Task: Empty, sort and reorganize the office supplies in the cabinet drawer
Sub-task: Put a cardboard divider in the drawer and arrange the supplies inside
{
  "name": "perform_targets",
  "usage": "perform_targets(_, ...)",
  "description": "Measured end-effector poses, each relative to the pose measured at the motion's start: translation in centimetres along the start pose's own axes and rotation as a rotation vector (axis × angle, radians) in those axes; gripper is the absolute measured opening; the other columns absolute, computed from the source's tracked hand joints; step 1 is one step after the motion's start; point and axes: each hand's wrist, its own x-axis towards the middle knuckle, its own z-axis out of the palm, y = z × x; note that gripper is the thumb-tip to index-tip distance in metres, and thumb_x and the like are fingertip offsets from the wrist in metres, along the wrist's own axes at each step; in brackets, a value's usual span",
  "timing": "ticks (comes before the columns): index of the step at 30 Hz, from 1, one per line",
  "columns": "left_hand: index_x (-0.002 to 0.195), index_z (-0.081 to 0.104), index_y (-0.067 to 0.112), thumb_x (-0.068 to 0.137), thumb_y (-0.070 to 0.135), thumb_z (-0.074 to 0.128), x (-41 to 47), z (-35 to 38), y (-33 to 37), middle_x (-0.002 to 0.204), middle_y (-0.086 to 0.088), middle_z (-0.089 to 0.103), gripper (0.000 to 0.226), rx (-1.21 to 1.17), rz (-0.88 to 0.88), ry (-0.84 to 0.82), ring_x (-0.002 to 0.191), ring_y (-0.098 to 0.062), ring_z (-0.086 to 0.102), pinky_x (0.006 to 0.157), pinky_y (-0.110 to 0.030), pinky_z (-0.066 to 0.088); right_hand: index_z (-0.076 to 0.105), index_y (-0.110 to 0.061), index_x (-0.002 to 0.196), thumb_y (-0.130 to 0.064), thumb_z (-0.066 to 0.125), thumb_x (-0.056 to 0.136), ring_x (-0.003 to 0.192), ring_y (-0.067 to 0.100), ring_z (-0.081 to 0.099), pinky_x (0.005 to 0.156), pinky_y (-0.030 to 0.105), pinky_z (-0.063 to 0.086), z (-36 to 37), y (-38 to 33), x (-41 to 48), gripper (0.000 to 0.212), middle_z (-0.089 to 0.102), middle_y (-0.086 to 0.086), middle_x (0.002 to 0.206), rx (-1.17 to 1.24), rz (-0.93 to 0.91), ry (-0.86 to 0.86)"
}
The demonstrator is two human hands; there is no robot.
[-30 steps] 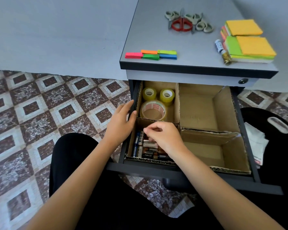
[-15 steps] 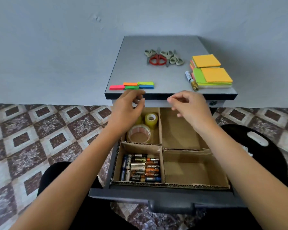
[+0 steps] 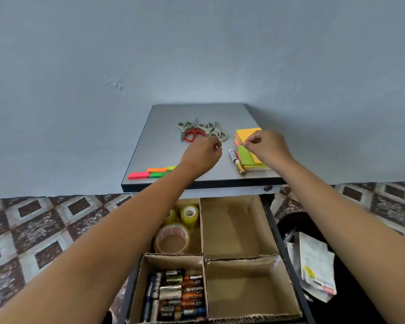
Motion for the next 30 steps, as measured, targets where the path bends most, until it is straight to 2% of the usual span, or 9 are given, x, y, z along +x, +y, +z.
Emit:
perform_targets(5,0.092,0.066,-0.006,0.089,0.015,0.052,3.1,1.9,1.7,0.093,-0.023,0.064,0.026,0.012,-0.156,-0.125,0.094,-0.036,0.061,0.071,-0.035,0.047,0.072,-0.001,0.086,-0.017,0.063,0.087,0.092,0.029,0.064,0.079,0.034,0.048,-0.2,0.5,1.2,0.019,0.071,0.015,0.093,-0.051,0.005,-0.023)
perform_targets(7,0.094,0.063,-0.010,0.087,0.016,0.055,3.9,2.7,1.8,0.094,-0.025,0.065,0.028,-0.005,-0.243,-0.193,0.093,-0.037,0.062,0.068,-0.035,0.047,0.073,-0.002,0.085,-0.018,0.063,0.088,0.092,0.027,0.064,0.081,0.034,0.049,-0.2,0.6,1.2,0.019,0.071,0.013,0.093,-0.038,0.007,-0.034)
perform_targets(10,0.080,0.057,0.001,0.084,0.015,0.059,4.9,3.5,1.8,0.073,-0.013,0.061,0.014,-0.106,-0.365,-0.227,0.064,-0.026,0.061,0.059,-0.027,0.048,0.073,-0.003,0.086,-0.020,0.062,0.088,0.090,0.027,0.063,0.080,0.036,0.050,-0.1,1.0,0.8,0.020,0.071,0.013,0.092,-0.044,-0.003,-0.056)
perform_targets(12,0.068,0.049,0.005,0.083,0.018,0.066,5.4,3.5,1.9,0.062,-0.008,0.055,0.026,-0.148,-0.422,-0.275,0.050,-0.019,0.052,0.055,-0.025,0.048,0.074,-0.004,0.087,-0.018,0.061,0.087,0.089,0.026,0.063,0.079,0.035,0.051,0.0,1.2,0.5,0.019,0.071,0.011,0.092,-0.065,-0.017,-0.077)
perform_targets(18,0.066,0.042,0.009,0.088,0.019,0.065,6.4,2.7,2.9,0.062,-0.006,0.043,0.033,-0.240,-0.560,-0.500,0.053,-0.014,0.040,0.052,-0.023,0.041,0.074,-0.009,0.092,-0.020,0.061,0.088,0.087,0.022,0.062,0.069,0.028,0.043,0.2,1.4,-0.3,0.017,0.071,0.008,0.094,-0.141,-0.059,-0.115)
perform_targets(21,0.063,0.038,0.013,0.091,0.013,0.057,6.3,2.4,3.2,0.060,-0.002,0.037,0.034,-0.193,-0.598,-0.600,0.052,-0.012,0.034,0.053,-0.019,0.037,0.070,-0.002,0.081,-0.023,0.060,0.089,0.075,0.026,0.057,0.056,0.028,0.035,0.5,1.0,-0.9,0.025,0.066,0.014,0.078,-0.260,-0.096,-0.136)
perform_targets(23,0.063,0.038,0.012,0.090,0.007,0.052,6.1,2.4,3.1,0.060,-0.003,0.038,0.032,-0.164,-0.587,-0.611,0.052,-0.012,0.036,0.054,-0.019,0.039,0.066,-0.002,0.077,-0.030,0.060,0.089,0.070,0.027,0.052,0.052,0.028,0.032,1.1,0.7,-1.6,0.031,0.056,0.011,0.069,-0.334,-0.094,-0.142)
perform_targets(26,0.064,0.042,0.009,0.088,0.002,0.053,5.8,2.6,2.6,0.061,-0.006,0.046,0.028,-0.184,-0.545,-0.570,0.054,-0.015,0.045,0.057,-0.023,0.046,0.054,-0.009,0.071,-0.038,0.061,0.088,0.073,0.028,0.049,0.057,0.028,0.032,2.4,0.6,-2.9,0.034,0.046,0.006,0.069,-0.442,-0.095,-0.159)
perform_targets(30,0.064,0.046,0.005,0.083,-0.002,0.058,5.1,2.4,2.0,0.062,-0.011,0.050,0.024,-0.235,-0.494,-0.483,0.053,-0.018,0.049,0.056,-0.028,0.049,0.061,-0.004,0.090,-0.026,0.057,0.093,0.078,0.031,0.056,0.058,0.029,0.035,3.5,0.4,-3.8,0.023,0.058,0.011,0.084,-0.501,-0.101,-0.135)
